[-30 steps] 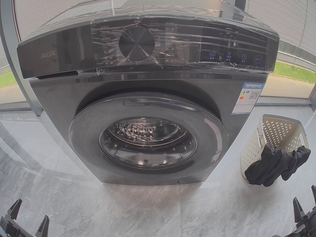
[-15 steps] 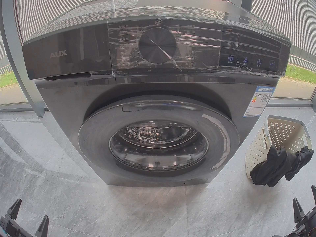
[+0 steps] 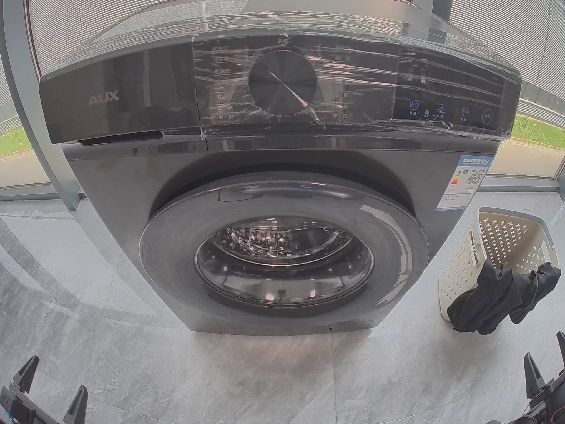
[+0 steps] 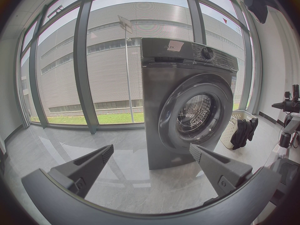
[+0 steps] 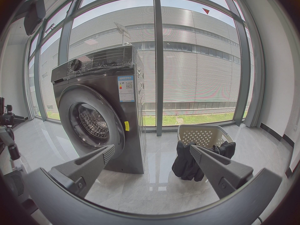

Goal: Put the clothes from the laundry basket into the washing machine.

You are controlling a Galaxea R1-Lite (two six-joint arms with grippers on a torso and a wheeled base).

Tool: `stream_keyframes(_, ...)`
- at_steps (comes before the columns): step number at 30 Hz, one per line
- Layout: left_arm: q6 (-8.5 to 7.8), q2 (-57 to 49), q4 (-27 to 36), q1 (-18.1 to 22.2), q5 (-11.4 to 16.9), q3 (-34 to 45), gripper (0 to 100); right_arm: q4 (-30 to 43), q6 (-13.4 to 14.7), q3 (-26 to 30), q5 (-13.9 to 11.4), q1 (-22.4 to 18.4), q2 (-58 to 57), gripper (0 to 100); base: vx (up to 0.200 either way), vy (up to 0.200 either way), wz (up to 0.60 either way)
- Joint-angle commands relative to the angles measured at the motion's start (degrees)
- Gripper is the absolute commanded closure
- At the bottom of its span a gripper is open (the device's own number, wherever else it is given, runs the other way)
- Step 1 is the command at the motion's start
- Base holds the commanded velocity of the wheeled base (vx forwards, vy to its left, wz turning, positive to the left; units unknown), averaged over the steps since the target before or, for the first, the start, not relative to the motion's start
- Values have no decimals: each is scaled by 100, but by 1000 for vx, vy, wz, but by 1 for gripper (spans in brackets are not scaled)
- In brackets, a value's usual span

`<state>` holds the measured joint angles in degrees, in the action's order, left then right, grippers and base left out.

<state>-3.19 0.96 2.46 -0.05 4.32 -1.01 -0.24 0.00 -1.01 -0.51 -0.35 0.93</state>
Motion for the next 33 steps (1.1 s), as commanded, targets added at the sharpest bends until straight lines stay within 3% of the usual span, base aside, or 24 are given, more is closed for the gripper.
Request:
stream_keyframes(1,3,-96,0,-4,-1,101,0,-2,0,101,-2,0,-93,0,0,0,0)
stream_keyframes(30,-15,-96,0,5,-1,101,0,-55,-26,101,-45,-17,-93,0,0,0,0)
stream_keyframes(31,-15,-96,0,5,-1,101,0,-116,-35,75,-81,-17,-93,0,0,0,0)
stream_keyframes(33,-15,-96,0,5,-1,101,0,-397,26,-707,-344,-9,-93,0,0,0,0)
